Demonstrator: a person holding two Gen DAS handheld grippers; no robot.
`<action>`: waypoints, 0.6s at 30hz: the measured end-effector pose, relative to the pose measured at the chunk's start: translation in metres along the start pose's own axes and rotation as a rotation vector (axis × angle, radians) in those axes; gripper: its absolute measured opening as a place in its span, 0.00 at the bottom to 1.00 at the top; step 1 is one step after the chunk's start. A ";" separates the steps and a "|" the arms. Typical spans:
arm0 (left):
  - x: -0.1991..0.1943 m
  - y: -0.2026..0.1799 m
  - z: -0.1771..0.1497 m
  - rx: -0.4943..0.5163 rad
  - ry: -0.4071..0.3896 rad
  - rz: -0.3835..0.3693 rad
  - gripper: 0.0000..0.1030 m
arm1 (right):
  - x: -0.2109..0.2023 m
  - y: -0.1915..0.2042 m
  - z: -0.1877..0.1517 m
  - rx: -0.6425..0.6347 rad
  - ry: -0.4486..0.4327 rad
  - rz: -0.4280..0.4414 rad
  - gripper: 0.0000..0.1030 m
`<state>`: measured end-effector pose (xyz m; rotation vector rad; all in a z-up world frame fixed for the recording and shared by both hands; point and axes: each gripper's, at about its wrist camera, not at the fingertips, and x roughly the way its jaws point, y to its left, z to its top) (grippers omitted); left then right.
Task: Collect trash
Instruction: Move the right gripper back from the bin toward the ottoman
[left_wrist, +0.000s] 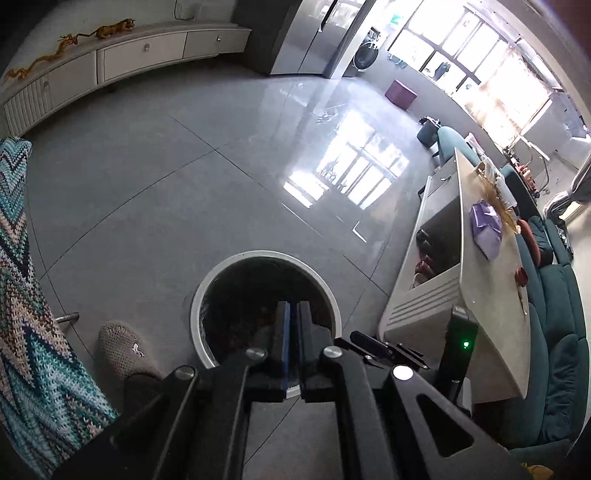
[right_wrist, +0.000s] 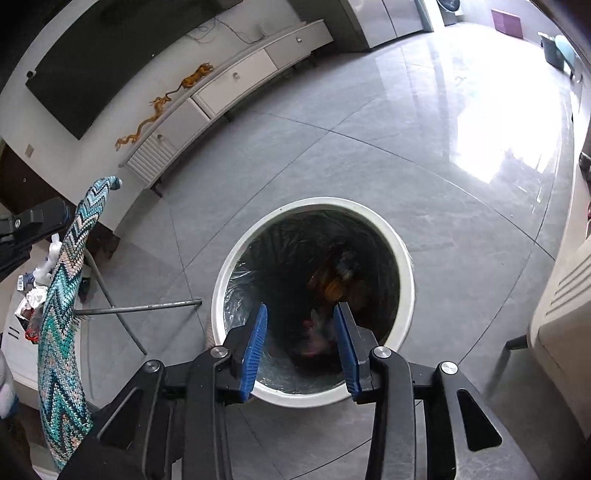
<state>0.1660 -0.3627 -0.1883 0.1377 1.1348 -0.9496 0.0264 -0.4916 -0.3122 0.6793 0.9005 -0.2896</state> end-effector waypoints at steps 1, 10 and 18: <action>-0.005 0.000 -0.002 0.001 -0.008 -0.001 0.04 | -0.003 0.001 0.000 0.001 -0.006 0.002 0.37; -0.081 -0.008 -0.016 0.018 -0.204 0.062 0.04 | -0.056 0.042 0.006 -0.068 -0.116 0.020 0.48; -0.166 -0.008 -0.047 0.060 -0.317 0.090 0.04 | -0.134 0.101 0.014 -0.172 -0.292 0.053 0.61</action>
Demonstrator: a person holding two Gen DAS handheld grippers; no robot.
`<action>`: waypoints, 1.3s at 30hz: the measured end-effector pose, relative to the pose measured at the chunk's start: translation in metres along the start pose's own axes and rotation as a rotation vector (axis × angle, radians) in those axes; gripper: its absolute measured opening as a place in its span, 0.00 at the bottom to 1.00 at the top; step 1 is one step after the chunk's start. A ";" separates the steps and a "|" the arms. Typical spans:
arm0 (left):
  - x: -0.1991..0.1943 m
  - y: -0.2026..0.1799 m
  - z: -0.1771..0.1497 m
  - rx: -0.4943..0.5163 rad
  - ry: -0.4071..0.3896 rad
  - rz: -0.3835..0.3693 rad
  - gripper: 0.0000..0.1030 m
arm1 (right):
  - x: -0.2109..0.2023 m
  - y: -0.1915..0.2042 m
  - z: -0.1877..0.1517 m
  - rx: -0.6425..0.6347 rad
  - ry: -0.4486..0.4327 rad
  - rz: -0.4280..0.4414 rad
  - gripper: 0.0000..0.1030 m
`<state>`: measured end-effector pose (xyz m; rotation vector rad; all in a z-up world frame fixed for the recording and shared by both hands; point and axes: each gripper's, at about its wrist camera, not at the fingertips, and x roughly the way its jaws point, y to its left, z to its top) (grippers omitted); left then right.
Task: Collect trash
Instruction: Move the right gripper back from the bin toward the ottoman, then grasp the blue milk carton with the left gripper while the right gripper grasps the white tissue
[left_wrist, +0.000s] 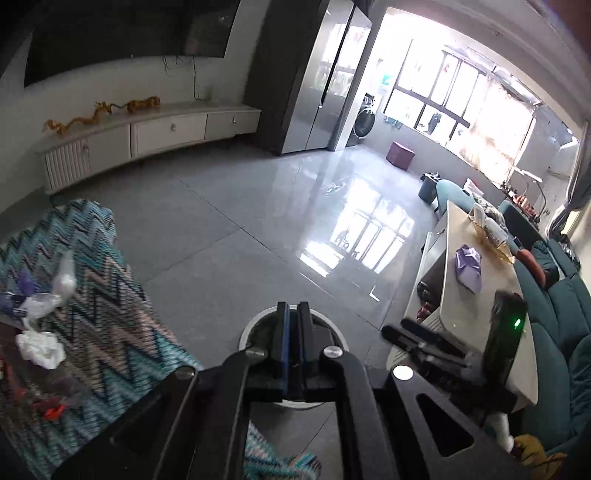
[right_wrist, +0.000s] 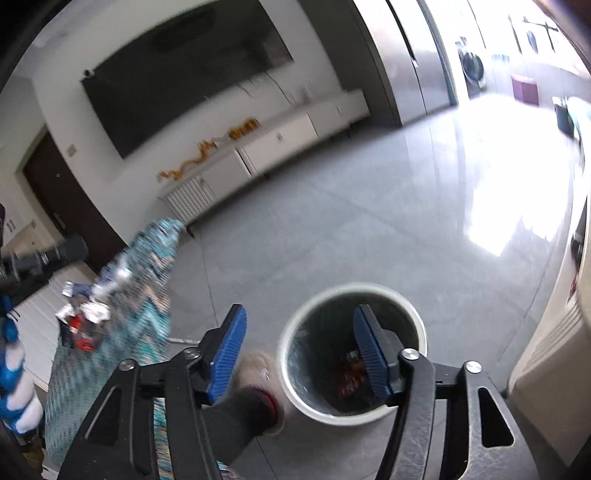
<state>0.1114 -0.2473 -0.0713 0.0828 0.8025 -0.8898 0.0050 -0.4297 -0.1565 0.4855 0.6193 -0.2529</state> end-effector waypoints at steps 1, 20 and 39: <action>-0.009 0.001 -0.002 0.000 -0.009 0.006 0.04 | -0.010 0.010 0.005 -0.015 -0.023 0.009 0.61; -0.259 0.107 -0.094 -0.114 -0.368 0.274 0.55 | -0.132 0.206 0.034 -0.337 -0.213 0.194 0.64; -0.269 0.254 -0.160 -0.186 -0.233 0.444 0.63 | -0.030 0.306 0.006 -0.460 0.012 0.301 0.66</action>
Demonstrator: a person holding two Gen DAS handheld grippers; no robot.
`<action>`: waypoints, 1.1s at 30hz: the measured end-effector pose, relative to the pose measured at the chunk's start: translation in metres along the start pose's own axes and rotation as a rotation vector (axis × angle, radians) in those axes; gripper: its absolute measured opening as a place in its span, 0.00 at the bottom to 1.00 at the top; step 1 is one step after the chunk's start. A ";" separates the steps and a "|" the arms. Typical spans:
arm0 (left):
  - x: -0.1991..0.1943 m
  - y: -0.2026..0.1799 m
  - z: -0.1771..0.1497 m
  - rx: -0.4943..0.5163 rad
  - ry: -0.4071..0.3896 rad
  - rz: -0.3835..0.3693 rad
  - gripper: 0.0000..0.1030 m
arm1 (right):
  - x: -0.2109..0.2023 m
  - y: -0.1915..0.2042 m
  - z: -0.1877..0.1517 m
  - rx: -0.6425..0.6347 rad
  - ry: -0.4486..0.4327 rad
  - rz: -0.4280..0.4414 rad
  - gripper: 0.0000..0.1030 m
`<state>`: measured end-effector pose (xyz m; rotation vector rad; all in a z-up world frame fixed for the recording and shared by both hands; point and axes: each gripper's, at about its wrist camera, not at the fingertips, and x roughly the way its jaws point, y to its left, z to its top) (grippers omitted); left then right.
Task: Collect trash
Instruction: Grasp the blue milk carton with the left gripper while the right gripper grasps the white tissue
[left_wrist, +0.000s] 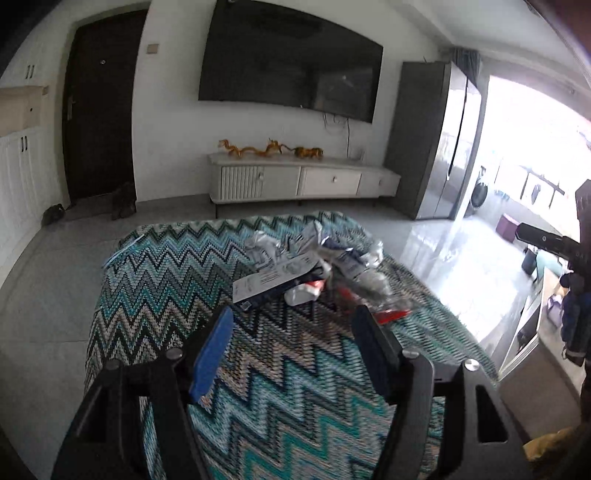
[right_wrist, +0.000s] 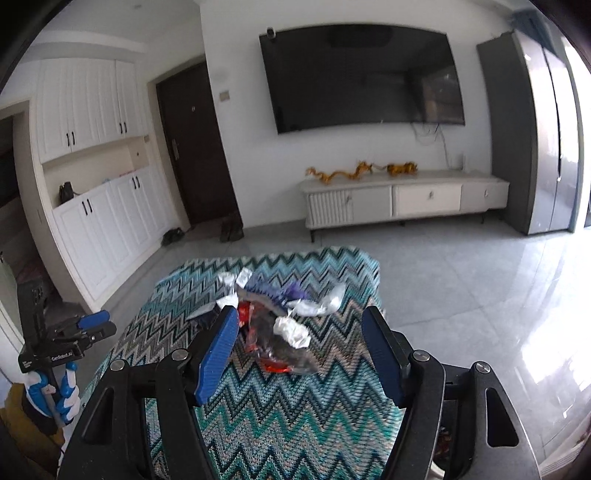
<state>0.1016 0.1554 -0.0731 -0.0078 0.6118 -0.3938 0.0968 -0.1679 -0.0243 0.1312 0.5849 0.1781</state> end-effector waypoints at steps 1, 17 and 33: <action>0.007 0.002 0.000 0.010 0.011 0.000 0.63 | 0.009 0.001 -0.001 0.001 0.014 0.003 0.66; 0.154 0.016 0.016 0.307 0.224 0.025 0.66 | 0.165 0.009 -0.016 -0.011 0.237 0.097 0.66; 0.214 0.014 0.017 0.432 0.271 0.060 0.65 | 0.234 0.007 -0.028 0.037 0.303 0.165 0.66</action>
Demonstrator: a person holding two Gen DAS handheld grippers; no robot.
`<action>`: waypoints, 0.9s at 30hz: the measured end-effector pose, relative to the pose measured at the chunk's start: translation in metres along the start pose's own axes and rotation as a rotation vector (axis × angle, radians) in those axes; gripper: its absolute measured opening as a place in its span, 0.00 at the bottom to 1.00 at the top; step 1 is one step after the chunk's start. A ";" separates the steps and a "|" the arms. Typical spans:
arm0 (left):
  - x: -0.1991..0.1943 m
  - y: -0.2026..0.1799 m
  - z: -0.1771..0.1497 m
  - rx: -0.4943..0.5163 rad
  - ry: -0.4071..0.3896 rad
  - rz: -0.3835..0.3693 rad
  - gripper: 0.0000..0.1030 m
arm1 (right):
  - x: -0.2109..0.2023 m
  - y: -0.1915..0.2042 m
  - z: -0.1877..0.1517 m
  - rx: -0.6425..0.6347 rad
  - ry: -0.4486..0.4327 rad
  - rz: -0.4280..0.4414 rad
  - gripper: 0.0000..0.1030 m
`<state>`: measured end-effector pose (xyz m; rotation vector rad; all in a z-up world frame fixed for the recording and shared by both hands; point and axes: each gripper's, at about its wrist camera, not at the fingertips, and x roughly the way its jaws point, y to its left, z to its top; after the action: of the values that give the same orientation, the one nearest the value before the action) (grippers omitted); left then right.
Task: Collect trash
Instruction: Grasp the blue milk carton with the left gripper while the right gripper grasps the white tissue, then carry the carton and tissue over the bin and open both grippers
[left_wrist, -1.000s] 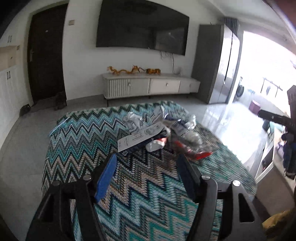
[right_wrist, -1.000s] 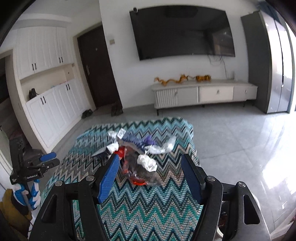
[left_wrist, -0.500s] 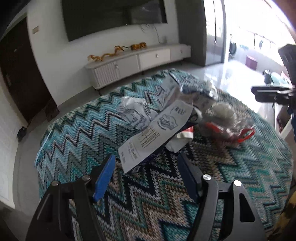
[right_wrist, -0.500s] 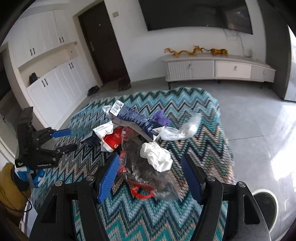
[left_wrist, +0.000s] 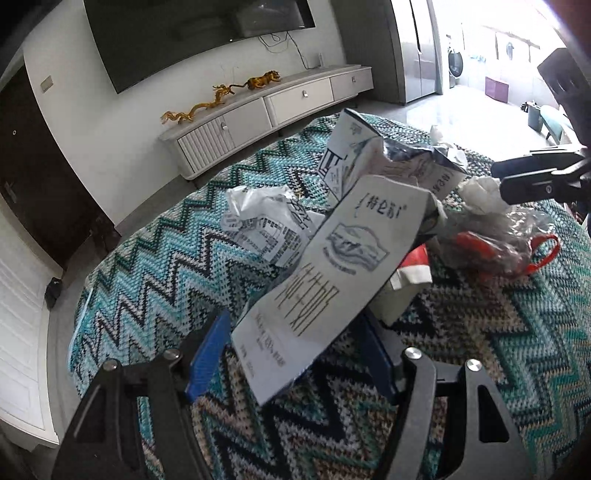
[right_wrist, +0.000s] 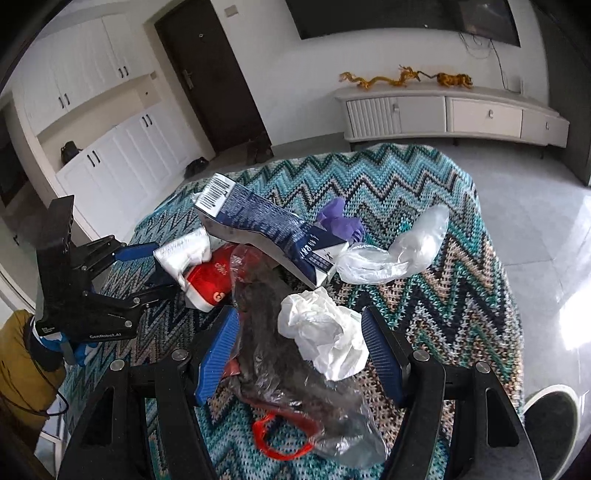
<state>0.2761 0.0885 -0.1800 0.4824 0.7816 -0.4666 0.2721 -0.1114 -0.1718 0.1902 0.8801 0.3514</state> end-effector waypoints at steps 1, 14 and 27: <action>0.002 0.000 0.000 0.001 0.001 -0.003 0.65 | 0.001 -0.001 0.000 0.005 0.000 0.002 0.66; 0.009 0.007 0.002 -0.085 -0.019 -0.046 0.37 | 0.014 -0.014 -0.003 0.072 0.017 0.067 0.38; -0.055 0.011 -0.022 -0.252 -0.080 -0.105 0.37 | -0.024 -0.003 -0.007 0.047 -0.050 0.070 0.15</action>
<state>0.2357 0.1212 -0.1494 0.1873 0.7787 -0.4745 0.2530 -0.1231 -0.1601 0.2725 0.8338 0.3893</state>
